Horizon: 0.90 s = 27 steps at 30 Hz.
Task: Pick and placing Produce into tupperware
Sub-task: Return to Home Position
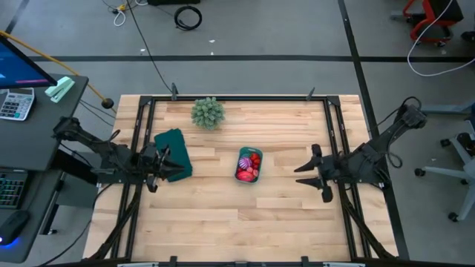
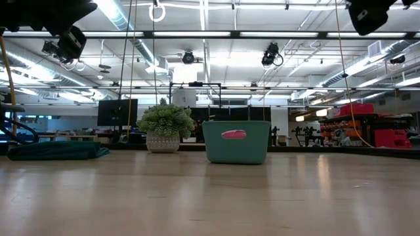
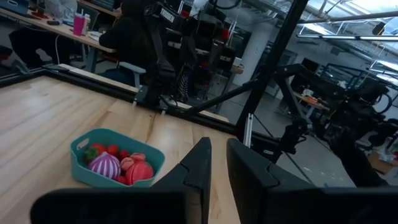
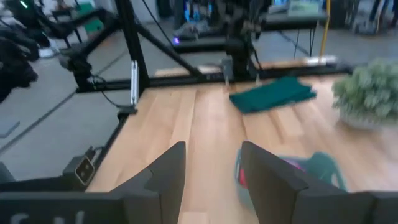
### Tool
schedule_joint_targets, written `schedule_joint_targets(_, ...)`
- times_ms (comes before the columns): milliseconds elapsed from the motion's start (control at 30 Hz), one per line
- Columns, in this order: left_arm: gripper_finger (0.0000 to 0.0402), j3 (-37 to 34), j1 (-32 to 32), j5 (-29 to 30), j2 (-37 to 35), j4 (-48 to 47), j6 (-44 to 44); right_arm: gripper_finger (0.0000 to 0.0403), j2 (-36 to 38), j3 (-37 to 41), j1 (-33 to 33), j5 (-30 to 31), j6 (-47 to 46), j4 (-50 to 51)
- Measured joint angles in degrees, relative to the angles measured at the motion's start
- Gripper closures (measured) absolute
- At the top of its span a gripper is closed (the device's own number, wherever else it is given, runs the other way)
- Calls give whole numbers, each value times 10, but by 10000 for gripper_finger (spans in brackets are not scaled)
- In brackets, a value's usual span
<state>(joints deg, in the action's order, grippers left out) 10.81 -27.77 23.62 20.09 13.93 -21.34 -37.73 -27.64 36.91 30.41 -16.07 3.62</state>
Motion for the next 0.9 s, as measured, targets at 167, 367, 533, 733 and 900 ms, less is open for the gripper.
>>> schedule_joint_targets(167,349,0,2,0,-21,-7,10,238,69,0,0,0,31,27)
schedule_joint_targets(367,342,0,2,0,-58,-31,13,238,135,0,0,0,-5,99)
schedule_joint_targets(533,338,0,2,1,-88,-66,10,238,143,0,0,2,14,106)
schedule_joint_targets(733,344,0,2,1,-100,-66,10,238,140,0,0,8,-10,105)
schedule_joint_targets(900,349,0,2,1,-90,-71,10,238,118,0,0,14,-16,105)
